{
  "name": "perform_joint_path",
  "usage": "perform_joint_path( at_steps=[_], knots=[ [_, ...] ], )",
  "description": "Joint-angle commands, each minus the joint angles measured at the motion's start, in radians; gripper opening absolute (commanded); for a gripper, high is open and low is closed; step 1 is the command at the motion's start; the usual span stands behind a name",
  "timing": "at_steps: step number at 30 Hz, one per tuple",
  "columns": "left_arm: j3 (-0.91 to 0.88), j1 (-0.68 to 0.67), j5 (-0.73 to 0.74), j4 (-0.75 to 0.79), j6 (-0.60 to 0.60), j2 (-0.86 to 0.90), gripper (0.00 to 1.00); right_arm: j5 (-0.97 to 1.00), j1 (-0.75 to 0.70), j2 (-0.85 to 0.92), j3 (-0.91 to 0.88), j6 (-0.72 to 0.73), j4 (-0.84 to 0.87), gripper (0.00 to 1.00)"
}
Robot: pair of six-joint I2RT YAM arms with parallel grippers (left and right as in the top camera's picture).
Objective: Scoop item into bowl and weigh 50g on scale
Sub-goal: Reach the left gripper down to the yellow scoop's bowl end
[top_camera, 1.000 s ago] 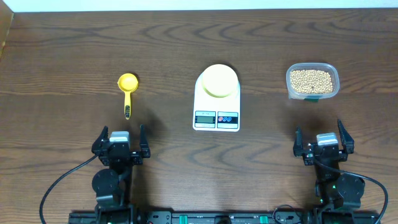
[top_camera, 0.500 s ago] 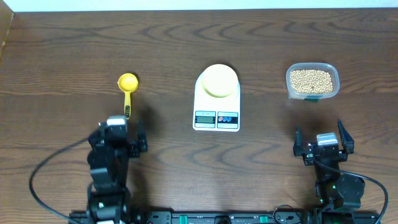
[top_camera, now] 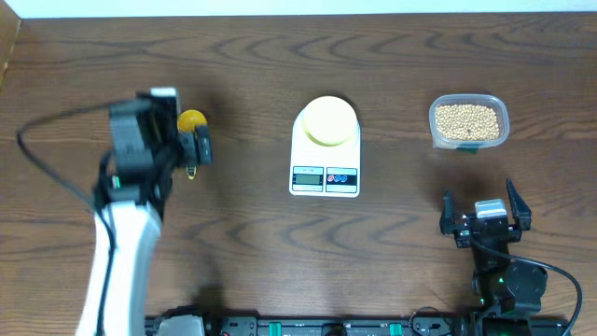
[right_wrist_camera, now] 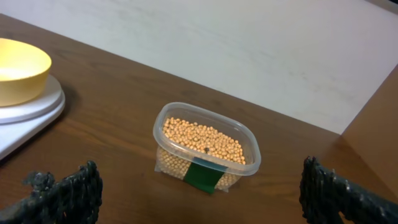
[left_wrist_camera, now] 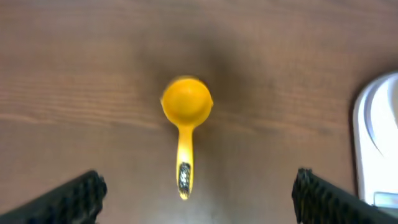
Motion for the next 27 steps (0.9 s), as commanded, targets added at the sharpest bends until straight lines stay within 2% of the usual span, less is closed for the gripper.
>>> perform_joint_path(
  at_steps=[1,4,9,12,21,25,27],
  knots=[
    [0.214,0.008,0.052,-0.104,-0.013,0.159,0.97,0.004,-0.001,-0.006,-0.001,-0.001,-0.005,0.99],
    [0.29,0.012,0.071,-0.109,-0.012,0.254,0.98,0.004,-0.001,-0.006,-0.001,-0.001,-0.005,0.99],
    [0.29,0.011,0.092,-0.107,-0.054,0.315,0.98,0.004,-0.001,-0.006,-0.001,-0.001,-0.005,0.99],
    [0.29,0.012,0.134,-0.068,-0.054,0.34,0.98,0.004,-0.001,-0.006,-0.001,-0.001,-0.005,0.99],
    [0.29,0.079,0.117,0.065,-0.053,0.417,0.99,0.004,-0.001,-0.006,-0.001,-0.001,-0.005,0.99],
    [0.29,0.104,0.122,0.077,-0.018,0.476,0.91,0.004,-0.001,-0.006,-0.001,-0.001,-0.005,0.99],
    [0.29,0.103,0.122,0.079,0.039,0.496,0.81,0.004,-0.001,-0.006,-0.001,-0.001,-0.005,0.99]
  ],
)
